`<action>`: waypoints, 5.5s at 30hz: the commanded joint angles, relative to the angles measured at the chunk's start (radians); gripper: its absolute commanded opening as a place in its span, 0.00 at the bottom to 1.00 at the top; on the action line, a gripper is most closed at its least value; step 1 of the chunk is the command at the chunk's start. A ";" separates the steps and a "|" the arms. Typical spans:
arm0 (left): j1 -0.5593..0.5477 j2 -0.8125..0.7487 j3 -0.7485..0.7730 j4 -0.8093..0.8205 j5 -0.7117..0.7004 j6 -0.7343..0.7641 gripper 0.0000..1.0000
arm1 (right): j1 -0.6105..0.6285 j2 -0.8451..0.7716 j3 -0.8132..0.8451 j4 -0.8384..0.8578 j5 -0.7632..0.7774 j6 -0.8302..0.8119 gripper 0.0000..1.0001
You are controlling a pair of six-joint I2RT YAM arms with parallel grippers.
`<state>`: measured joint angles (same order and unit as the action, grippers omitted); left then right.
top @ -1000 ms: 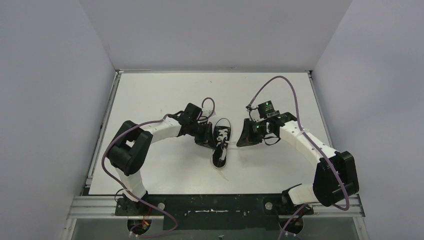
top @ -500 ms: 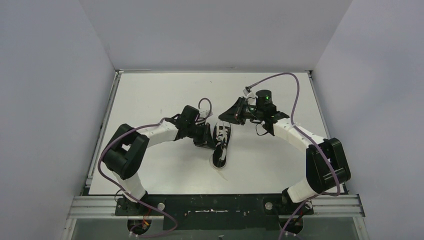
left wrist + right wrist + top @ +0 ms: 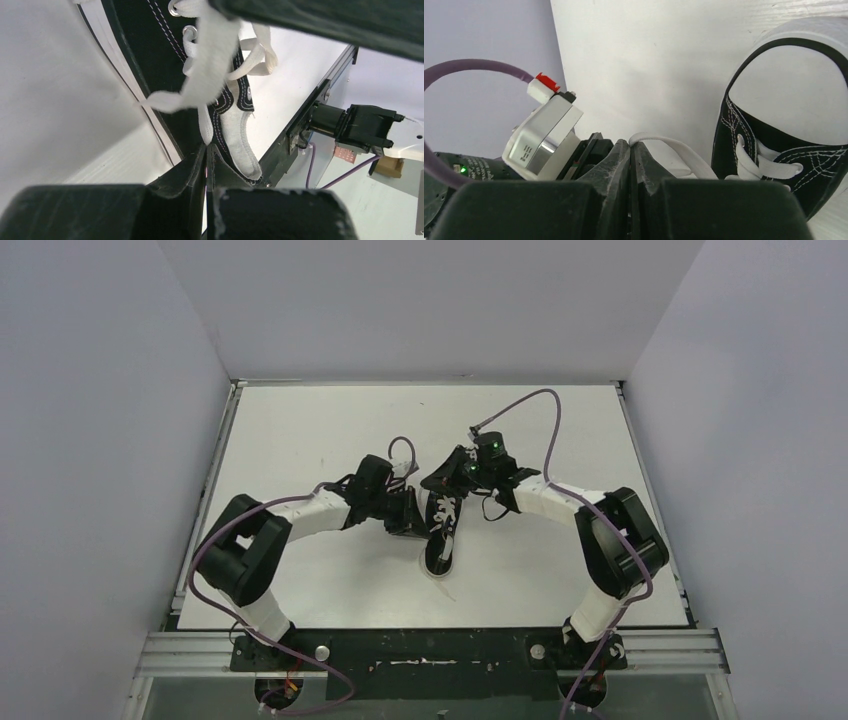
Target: Tie the shoes
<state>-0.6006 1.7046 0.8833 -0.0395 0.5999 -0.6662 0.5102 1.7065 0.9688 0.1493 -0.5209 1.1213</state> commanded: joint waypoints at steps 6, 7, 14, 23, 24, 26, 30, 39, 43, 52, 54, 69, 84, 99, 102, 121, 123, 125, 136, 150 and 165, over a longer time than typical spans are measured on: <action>0.004 -0.068 0.006 0.068 -0.023 0.002 0.00 | 0.011 -0.007 0.063 -0.039 0.030 -0.109 0.00; 0.004 -0.071 0.011 0.061 -0.026 0.007 0.00 | 0.011 -0.005 0.076 -0.064 0.024 -0.133 0.00; 0.004 -0.057 0.058 0.041 -0.027 0.023 0.00 | 0.011 -0.025 0.117 -0.141 -0.009 -0.197 0.00; 0.015 -0.035 0.094 0.009 0.032 0.065 0.00 | -0.119 -0.160 0.131 -0.429 -0.290 -0.349 0.00; 0.016 -0.027 0.102 0.011 0.056 0.083 0.00 | -0.126 -0.192 0.131 -0.531 -0.309 -0.397 0.00; 0.017 -0.012 0.114 0.021 0.080 0.111 0.00 | -0.129 -0.237 0.117 -0.582 -0.398 -0.464 0.00; 0.027 0.023 0.150 0.012 0.117 0.200 0.00 | -0.139 -0.282 0.084 -0.607 -0.513 -0.516 0.00; 0.027 0.036 0.189 0.054 0.158 0.386 0.00 | -0.164 -0.284 0.125 -0.716 -0.591 -0.627 0.00; 0.024 0.055 0.189 0.133 0.210 0.389 0.00 | -0.168 -0.248 0.123 -0.670 -0.620 -0.600 0.00; 0.016 0.046 0.022 0.566 0.239 0.390 0.00 | -0.171 -0.192 0.184 -0.600 -0.644 -0.506 0.00; 0.016 0.058 0.008 0.622 0.241 0.400 0.00 | -0.173 -0.179 0.197 -0.588 -0.655 -0.470 0.00; -0.001 0.126 -0.101 1.005 0.244 0.387 0.00 | -0.177 -0.208 0.161 -0.455 -0.621 -0.169 0.00; 0.005 0.168 -0.094 1.063 0.310 0.353 0.00 | -0.195 -0.161 0.198 -0.436 -0.532 -0.125 0.00; 0.005 0.190 -0.084 1.081 0.256 0.338 0.00 | -0.170 -0.169 0.175 -0.351 -0.571 -0.041 0.00; 0.006 0.192 -0.086 1.093 0.247 0.332 0.00 | -0.169 -0.165 0.172 -0.336 -0.574 -0.032 0.00; 0.001 0.226 -0.066 1.126 0.232 0.291 0.09 | -0.145 -0.136 0.141 -0.213 -0.582 0.047 0.00; 0.000 0.228 -0.064 1.124 0.221 0.290 0.11 | -0.145 -0.138 0.134 -0.206 -0.581 0.053 0.00; 0.000 0.229 -0.066 1.127 0.208 0.288 0.13 | -0.146 -0.142 0.130 -0.205 -0.581 0.055 0.00; -0.005 0.241 -0.054 1.147 0.186 0.258 0.20 | -0.144 -0.143 0.120 -0.202 -0.596 0.057 0.00; -0.014 0.260 -0.043 1.179 0.198 0.217 0.09 | -0.143 -0.131 0.119 -0.194 -0.600 0.055 0.00; -0.014 0.180 -0.131 1.126 0.074 0.175 0.00 | -0.186 -0.123 0.132 -0.208 -0.502 0.033 0.00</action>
<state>-0.6102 1.9606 0.7879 1.0576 0.7494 -0.4805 0.3325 1.5688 1.0863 -0.1131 -1.0771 1.1461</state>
